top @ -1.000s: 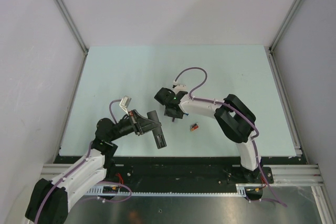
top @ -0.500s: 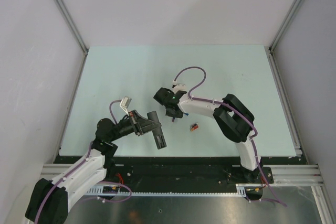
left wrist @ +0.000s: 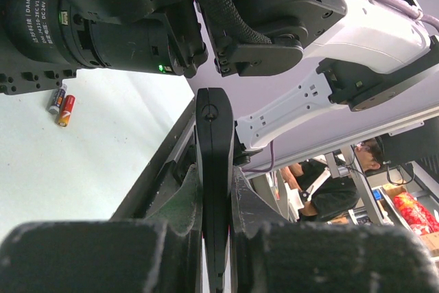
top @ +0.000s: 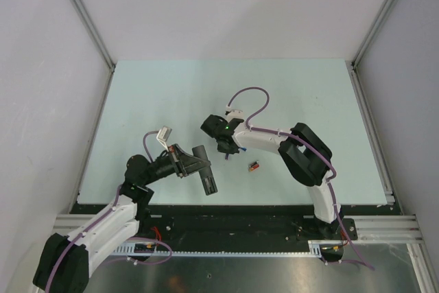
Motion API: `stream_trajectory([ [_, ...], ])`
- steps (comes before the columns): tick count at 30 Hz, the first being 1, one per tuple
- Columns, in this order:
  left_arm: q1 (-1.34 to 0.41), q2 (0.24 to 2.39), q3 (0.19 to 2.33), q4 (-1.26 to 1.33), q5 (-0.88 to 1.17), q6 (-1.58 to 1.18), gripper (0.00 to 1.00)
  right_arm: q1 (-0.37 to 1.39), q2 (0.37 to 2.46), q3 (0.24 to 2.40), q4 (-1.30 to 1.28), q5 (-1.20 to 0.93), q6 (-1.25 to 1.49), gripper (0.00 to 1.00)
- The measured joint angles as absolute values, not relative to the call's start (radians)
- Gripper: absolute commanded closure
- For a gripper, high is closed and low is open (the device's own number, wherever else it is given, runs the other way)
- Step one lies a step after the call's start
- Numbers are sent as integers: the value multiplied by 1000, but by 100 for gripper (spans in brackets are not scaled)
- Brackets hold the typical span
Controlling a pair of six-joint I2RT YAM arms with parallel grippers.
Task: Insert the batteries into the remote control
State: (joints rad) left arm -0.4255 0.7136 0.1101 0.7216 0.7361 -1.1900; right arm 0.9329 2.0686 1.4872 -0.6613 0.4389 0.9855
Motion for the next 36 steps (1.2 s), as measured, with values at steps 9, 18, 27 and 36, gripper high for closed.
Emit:
stream_trajectory([
  [9, -426, 714, 110, 722, 733, -1198, 100, 925, 2045, 1467, -661, 440, 982, 100],
  [18, -426, 807, 199, 715, 679, -1206, 100, 962, 1533, 1272, -616, 566, 810, 100],
  [27, -443, 1003, 355, 721, 648, -1204, 100, 1143, 1254, 1148, -477, 621, 606, 100],
  [36, -473, 1136, 423, 717, 622, -1209, 100, 1217, 1163, 1029, -299, 622, 500, 100],
])
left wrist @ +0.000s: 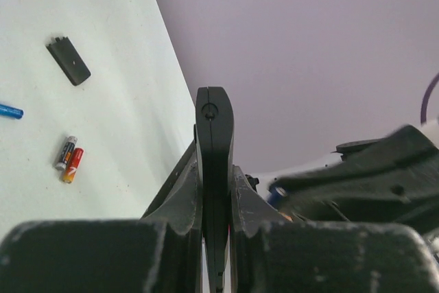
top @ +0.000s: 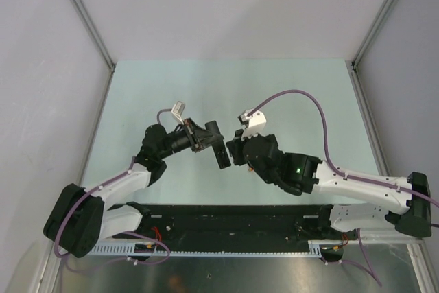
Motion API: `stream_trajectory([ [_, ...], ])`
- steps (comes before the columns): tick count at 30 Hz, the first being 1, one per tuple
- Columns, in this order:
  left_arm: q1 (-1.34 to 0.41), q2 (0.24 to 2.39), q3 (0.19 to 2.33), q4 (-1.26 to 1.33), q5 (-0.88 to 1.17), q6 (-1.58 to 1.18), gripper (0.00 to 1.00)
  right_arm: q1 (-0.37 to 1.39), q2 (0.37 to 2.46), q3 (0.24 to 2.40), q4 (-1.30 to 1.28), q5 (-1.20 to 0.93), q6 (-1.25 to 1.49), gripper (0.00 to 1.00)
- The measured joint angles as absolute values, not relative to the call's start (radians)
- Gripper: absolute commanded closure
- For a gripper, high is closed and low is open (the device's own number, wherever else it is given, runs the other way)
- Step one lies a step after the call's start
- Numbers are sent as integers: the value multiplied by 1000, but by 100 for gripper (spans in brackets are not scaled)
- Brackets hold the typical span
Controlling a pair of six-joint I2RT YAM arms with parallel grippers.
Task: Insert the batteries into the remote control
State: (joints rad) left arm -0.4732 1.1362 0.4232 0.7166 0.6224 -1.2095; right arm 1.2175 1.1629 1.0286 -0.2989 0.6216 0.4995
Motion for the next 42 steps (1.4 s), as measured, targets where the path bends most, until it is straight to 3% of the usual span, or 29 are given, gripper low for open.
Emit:
stream_trajectory([
  [10, -496, 1163, 427, 717, 620, -1228, 100, 1282, 1202, 1029, -167, 627, 436, 100],
  [42, -498, 1157, 432, 740, 605, -1280, 100, 1386, 1277, 998, -94, 871, 408, 100],
])
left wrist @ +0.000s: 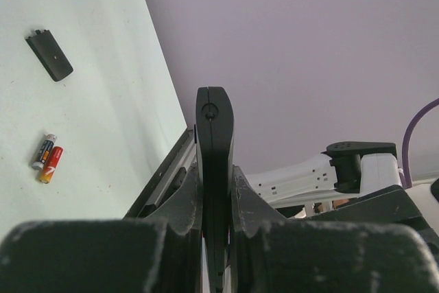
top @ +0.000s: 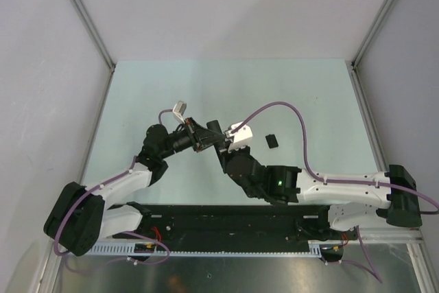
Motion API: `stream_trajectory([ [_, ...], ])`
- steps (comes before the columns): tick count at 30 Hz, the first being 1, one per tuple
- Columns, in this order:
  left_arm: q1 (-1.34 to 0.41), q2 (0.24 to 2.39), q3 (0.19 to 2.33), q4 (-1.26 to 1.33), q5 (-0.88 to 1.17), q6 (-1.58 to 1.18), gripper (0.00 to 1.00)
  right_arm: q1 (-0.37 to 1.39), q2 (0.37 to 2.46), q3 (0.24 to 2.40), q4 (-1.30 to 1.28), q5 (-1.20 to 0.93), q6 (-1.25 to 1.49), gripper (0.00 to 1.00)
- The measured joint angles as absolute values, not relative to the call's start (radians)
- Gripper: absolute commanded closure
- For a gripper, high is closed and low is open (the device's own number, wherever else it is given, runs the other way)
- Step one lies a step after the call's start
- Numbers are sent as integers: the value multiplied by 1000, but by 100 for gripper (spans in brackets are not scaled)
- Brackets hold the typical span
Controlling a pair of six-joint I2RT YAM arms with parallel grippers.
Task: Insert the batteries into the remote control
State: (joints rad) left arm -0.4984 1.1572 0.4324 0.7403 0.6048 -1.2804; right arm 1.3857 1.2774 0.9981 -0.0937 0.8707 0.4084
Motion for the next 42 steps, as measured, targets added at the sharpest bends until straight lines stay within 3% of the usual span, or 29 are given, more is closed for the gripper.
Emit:
stream_trajectory([
  [42, -513, 1161, 432, 745, 639, -1264, 100, 1376, 1236, 986, -199, 777, 590, 100],
])
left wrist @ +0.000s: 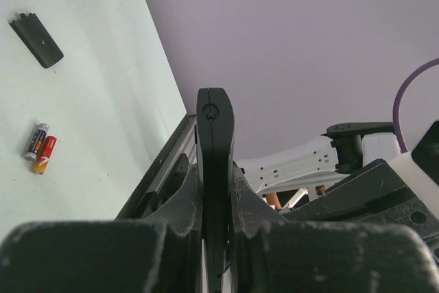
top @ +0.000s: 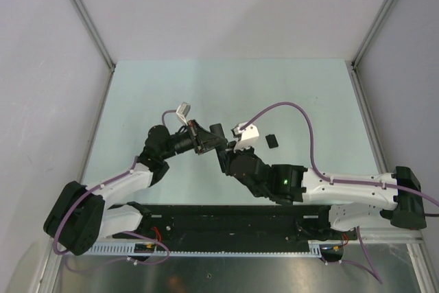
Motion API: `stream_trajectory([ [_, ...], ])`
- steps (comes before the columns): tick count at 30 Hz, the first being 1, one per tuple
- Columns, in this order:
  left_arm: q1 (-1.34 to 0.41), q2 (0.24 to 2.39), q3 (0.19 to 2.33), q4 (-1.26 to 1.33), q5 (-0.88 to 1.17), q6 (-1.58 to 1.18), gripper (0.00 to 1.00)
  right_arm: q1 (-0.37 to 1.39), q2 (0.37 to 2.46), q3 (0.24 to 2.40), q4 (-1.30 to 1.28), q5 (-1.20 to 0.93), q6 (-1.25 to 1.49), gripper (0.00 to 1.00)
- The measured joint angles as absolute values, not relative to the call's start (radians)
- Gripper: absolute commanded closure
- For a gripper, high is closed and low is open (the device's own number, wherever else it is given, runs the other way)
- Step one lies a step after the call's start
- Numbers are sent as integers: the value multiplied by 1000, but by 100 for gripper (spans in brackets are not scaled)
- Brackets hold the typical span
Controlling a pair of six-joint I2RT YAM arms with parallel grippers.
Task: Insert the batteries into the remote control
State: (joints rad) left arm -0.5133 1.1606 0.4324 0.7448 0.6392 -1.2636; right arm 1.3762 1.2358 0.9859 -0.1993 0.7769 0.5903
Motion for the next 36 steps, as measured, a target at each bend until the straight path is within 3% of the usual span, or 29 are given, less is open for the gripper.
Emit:
stream_trajectory([
  [36, -542, 1179, 432, 803, 618, -1187, 100, 1351, 1201, 1007, -281, 744, 623, 100],
])
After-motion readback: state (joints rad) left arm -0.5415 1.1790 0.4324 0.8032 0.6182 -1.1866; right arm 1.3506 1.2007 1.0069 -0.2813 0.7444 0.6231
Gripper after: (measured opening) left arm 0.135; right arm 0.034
